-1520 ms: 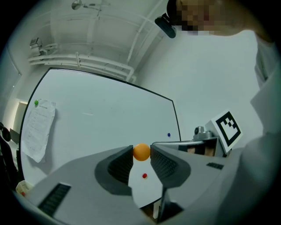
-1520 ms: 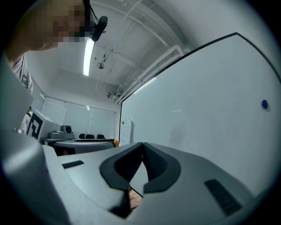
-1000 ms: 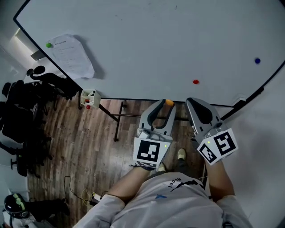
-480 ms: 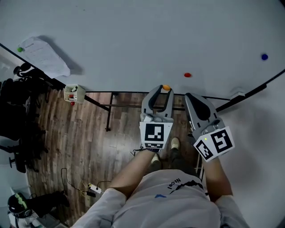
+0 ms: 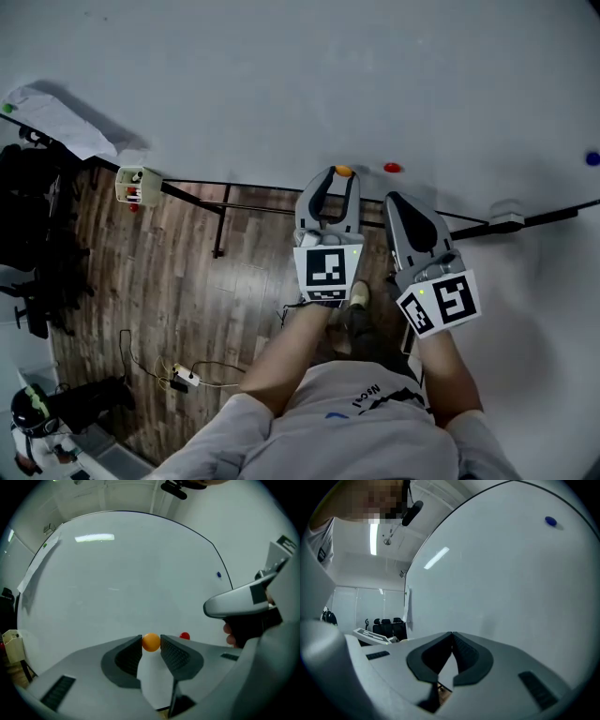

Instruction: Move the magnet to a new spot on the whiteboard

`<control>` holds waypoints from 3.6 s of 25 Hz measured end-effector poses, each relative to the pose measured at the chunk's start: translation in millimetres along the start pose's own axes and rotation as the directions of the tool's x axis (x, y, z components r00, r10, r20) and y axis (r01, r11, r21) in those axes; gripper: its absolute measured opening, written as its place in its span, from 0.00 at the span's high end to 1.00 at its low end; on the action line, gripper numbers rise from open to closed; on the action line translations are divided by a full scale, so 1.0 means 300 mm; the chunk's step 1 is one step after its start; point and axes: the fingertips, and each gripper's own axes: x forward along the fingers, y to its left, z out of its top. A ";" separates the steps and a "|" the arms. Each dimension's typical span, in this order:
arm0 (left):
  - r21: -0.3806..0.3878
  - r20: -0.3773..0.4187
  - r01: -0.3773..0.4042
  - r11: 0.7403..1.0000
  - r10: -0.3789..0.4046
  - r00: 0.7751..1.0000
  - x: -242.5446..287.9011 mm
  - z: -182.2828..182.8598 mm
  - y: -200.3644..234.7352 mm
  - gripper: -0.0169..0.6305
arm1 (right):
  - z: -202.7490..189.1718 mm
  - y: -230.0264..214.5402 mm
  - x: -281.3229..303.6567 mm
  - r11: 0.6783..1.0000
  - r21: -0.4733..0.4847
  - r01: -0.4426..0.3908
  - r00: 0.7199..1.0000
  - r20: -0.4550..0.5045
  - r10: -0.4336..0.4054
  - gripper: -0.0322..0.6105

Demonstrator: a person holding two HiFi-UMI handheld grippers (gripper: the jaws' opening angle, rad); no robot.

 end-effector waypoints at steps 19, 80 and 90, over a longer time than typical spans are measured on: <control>-0.015 0.022 -0.060 0.998 0.060 0.998 0.068 -0.054 -0.008 0.77 | -0.026 -0.054 0.041 0.998 0.013 -0.061 0.998 -0.019 0.061 0.93; -0.110 0.084 0.325 0.939 -0.317 0.945 -0.554 0.373 -0.002 0.96 | 0.113 0.447 -0.156 1.000 0.015 0.014 1.000 0.022 -0.014 0.93; -0.114 0.071 0.334 0.936 -0.327 0.942 -0.560 0.351 -0.021 0.95 | 0.097 0.436 -0.190 0.999 0.015 0.039 0.999 0.022 -0.039 0.93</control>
